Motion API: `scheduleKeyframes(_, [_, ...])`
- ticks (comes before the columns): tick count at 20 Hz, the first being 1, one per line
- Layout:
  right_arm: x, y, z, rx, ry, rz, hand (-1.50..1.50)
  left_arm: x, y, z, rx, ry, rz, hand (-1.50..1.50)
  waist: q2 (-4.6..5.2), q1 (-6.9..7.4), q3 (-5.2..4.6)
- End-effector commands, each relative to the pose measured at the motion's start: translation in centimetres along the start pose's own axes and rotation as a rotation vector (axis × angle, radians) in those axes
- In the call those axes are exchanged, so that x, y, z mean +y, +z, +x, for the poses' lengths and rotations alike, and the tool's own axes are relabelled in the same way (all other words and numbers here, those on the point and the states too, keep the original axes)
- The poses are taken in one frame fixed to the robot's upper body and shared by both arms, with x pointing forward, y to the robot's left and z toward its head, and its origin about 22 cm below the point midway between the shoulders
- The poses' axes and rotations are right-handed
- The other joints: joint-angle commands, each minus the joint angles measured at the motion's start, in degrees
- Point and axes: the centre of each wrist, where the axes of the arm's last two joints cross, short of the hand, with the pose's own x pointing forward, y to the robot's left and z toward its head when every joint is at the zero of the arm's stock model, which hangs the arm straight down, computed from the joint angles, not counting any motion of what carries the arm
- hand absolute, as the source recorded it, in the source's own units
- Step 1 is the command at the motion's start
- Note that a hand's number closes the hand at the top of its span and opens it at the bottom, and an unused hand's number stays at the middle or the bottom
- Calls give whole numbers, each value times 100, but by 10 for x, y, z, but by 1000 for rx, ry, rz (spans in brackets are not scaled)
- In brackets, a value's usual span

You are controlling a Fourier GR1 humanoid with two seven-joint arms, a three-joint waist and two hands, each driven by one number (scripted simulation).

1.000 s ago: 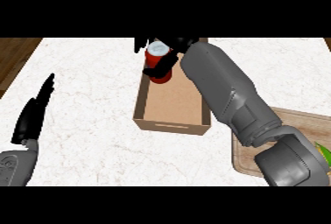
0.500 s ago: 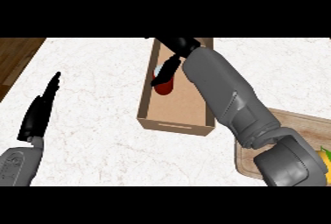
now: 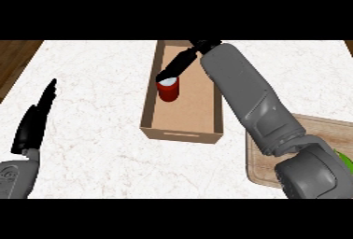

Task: Pick the can from the cutting board and place it in the cardboard box

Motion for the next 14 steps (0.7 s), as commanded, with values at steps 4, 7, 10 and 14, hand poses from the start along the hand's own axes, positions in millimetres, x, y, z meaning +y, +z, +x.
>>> scheduleKeyframes(4, [-72,28,-2,-8,-122,-67,-150,-2,6,-1,-13,6,19,0,37,-19,4])
scheduleKeyframes(7, [-96,43,-4,16,-113,-127,-150,0,5,-1,-7,11,12,0,61,-2,3])
scheduleKeyframes(10, [-125,62,-5,26,-84,-154,-150,7,-3,6,-24,7,8,0,123,33,6])
scheduleKeyframes(14, [-161,101,-14,51,-67,-176,-150,-6,0,11,-24,16,9,0,145,70,18])
